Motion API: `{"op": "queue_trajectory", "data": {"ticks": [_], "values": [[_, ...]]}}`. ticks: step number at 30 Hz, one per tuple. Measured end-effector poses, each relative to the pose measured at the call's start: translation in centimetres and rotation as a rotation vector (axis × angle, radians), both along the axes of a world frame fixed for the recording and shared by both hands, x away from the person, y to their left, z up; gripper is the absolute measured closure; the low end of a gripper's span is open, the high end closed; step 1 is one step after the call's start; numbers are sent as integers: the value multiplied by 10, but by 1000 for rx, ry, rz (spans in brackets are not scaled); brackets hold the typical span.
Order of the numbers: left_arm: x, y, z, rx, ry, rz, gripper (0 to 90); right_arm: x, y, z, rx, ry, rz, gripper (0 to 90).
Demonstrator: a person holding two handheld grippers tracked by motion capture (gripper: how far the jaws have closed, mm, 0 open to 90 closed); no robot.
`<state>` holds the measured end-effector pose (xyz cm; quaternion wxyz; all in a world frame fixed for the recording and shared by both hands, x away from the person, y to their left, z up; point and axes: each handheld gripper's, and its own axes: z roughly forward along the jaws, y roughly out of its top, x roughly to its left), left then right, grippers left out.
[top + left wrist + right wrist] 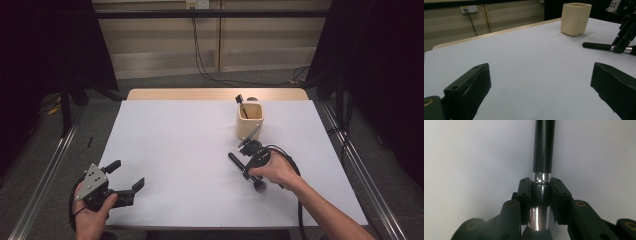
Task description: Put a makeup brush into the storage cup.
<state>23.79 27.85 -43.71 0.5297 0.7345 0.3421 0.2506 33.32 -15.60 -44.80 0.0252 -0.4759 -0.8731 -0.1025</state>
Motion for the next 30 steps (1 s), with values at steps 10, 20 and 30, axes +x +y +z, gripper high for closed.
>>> {"op": "queue_trajectory", "data": {"ticks": [10, 20, 30], "values": [[-1, 0, 0, -1, -1, 7, 29, -3, -6, 7, 85, -44, 2, 720], [-1, 0, 1, 7, 1, 5, 29, -8, -20, 16, 181, -169, 36, 720], [-1, 1, 1, -2, -1, 1, 27, -16, -37, 24, 332, -304, 1, 720]]}}
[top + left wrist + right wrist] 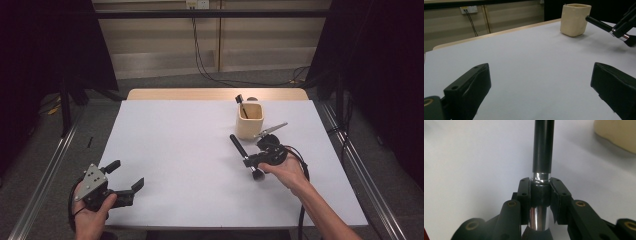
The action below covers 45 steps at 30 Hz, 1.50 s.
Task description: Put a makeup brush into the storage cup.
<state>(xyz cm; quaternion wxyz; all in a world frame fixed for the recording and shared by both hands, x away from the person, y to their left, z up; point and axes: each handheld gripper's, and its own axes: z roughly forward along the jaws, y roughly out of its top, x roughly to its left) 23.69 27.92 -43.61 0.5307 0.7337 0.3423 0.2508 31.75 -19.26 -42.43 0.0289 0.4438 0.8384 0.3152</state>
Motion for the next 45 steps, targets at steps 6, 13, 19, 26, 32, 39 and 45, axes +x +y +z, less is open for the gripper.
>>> {"op": "queue_trajectory", "data": {"ticks": [6, 13, 19, 26, 32, 39, 45], "values": [[0, 1, 1, -6, 1, 5, 27, -5, -2, 2, 54, -93, 33, 720], [1, -3, 2, 6, 7, -16, 28, -8, -8, 8, 152, -215, 46, 720], [1, -5, 4, -18, 27, -36, 32, -10, -10, 12, 217, -289, 65, 720], [1, -11, 7, -19, 27, -52, 34, -12, -10, 16, 284, -319, 100, 719], [1, -17, 10, 0, 20, -69, 33, -16, -3, 17, 290, -307, 167, 720], [5, -26, 10, 11, 25, -106, 32, -19, 8, 16, 275, -285, 236, 720], [8, -37, 14, 17, 32, -142, 29, -19, 16, 17, 268, -267, 285, 720]]}}
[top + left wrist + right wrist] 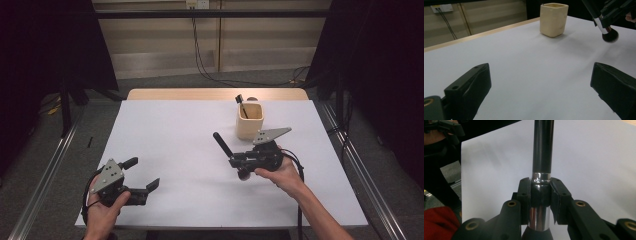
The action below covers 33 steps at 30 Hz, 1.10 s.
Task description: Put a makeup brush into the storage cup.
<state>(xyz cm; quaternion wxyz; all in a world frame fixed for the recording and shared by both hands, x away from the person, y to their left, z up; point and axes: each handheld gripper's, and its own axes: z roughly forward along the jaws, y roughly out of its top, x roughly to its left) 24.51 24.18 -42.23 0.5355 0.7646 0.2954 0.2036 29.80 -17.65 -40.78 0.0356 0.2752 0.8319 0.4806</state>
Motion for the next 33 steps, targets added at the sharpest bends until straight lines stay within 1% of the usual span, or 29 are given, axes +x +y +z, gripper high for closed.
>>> {"op": "queue_trajectory", "data": {"ticks": [1, 2, 3, 4, 6, 10, 13, 15, 16, 17, 18, 19, 21, 24, 25, 26, 27, 30, 33], "values": [[3, -1, 1, -27, 17, -16, 26, 0, 2, 1, -7, 1, 7, 720], [4, -3, 2, -37, 25, -14, 24, 0, 3, 1, -15, 1, 18, 720], [5, -6, 3, -20, 13, -11, 23, -1, 4, 1, -16, 0, 22, 720], [5, -9, 5, 4, 3, -19, 22, -1, 5, 2, -18, 4, 27, 720], [7, -14, 6, 0, 7, -47, 22, -1, 7, 2, -23, 10, 31, 720], [10, -23, 8, 20, 7, -85, 22, 0, 12, 2, -42, 14, 60, 720], [13, -29, 10, 19, 1, -103, 22, 0, 16, 2, -57, 18, 84, 720], [13, -33, 11, 28, -2, -106, 22, 0, 19, 3, -67, 21, 101, 720], [14, -34, 10, 18, -2, -122, 22, 0, 20, 4, -70, 21, 113, 720], [15, -35, 11, 19, -1, -129, 22, 0, 22, 5, -74, 24, 121, 720], [15, -36, 11, 20, 4, -132, 22, 0, 23, 5, -76, 25, 126, 720], [16, -38, 11, 31, 5, -139, 22, 0, 24, 5, -78, 27, 129, 720], [16, -40, 11, 33, 4, -158, 22, 0, 26, 6, -81, 32, 136, 720], [17, -44, 12, 36, 10, -169, 22, 1, 30, 7, -90, 31, 152, 720], [17, -46, 12, 43, 17, -165, 22, 1, 31, 7, -95, 31, 158, 720], [17, -47, 13, 38, 17, -168, 22, 1, 33, 7, -105, 30, 167, 719], [17, -49, 14, 44, 19, -176, 22, 1, 34, 8, -113, 31, 177, 719], [17, -54, 17, 52, 37, -209, 25, 2, 39, 10, -147, 33, 208, 720], [20, -58, 20, 62, 53, -217, 29, 5, 42, 14, -166, 35, 230, 720]]}}
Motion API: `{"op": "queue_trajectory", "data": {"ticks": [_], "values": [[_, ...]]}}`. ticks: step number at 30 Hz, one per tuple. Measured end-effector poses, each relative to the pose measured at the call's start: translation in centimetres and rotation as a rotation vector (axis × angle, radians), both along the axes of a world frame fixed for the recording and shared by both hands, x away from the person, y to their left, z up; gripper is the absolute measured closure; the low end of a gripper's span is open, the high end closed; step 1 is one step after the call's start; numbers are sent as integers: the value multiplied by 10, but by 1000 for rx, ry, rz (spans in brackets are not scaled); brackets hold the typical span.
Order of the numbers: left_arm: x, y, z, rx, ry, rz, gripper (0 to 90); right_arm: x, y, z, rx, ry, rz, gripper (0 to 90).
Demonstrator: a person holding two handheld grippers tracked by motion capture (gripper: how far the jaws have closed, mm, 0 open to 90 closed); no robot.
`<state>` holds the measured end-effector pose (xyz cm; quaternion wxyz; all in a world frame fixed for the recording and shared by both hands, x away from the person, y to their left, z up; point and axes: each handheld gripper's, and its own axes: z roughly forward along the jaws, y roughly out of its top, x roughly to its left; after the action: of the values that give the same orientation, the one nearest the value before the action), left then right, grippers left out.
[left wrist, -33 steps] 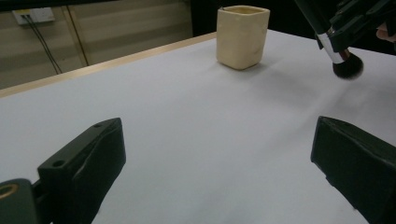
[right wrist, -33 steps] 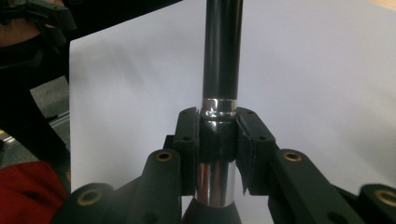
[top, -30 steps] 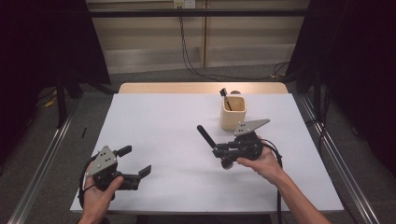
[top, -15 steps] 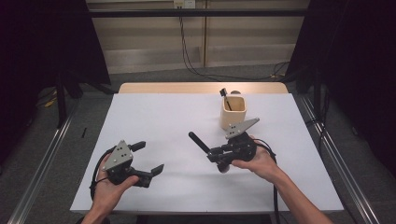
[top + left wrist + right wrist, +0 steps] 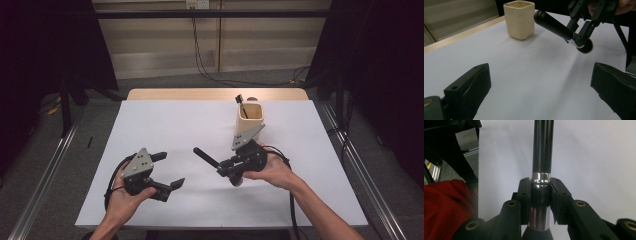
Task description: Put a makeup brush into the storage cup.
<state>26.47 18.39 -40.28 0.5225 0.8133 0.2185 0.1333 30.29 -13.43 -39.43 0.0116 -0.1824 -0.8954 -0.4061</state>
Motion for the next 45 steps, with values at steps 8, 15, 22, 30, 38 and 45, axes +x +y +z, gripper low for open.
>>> {"op": "queue_trajectory", "data": {"ticks": [8, 15, 22, 30, 38, 45], "values": [[6, -7, 4, 22, 27, -31, 35, 3, 11, 5, -97, 1, 59, 719], [9, -14, 9, 69, 70, -84, 39, 3, 21, 6, -209, -4, 120, 719], [21, -17, 5, 113, 117, -106, 45, 6, 26, 7, -279, 5, 155, 719], [22, -21, 7, 159, 117, -150, 45, 4, 29, 11, -351, 14, 199, 719], [26, -29, 8, 234, 146, -201, 50, 5, 31, 10, -404, 31, 239, 719], [27, -38, 9, 303, 151, -261, 51, 5, 37, 6, -443, 28, 274, 719]]}}
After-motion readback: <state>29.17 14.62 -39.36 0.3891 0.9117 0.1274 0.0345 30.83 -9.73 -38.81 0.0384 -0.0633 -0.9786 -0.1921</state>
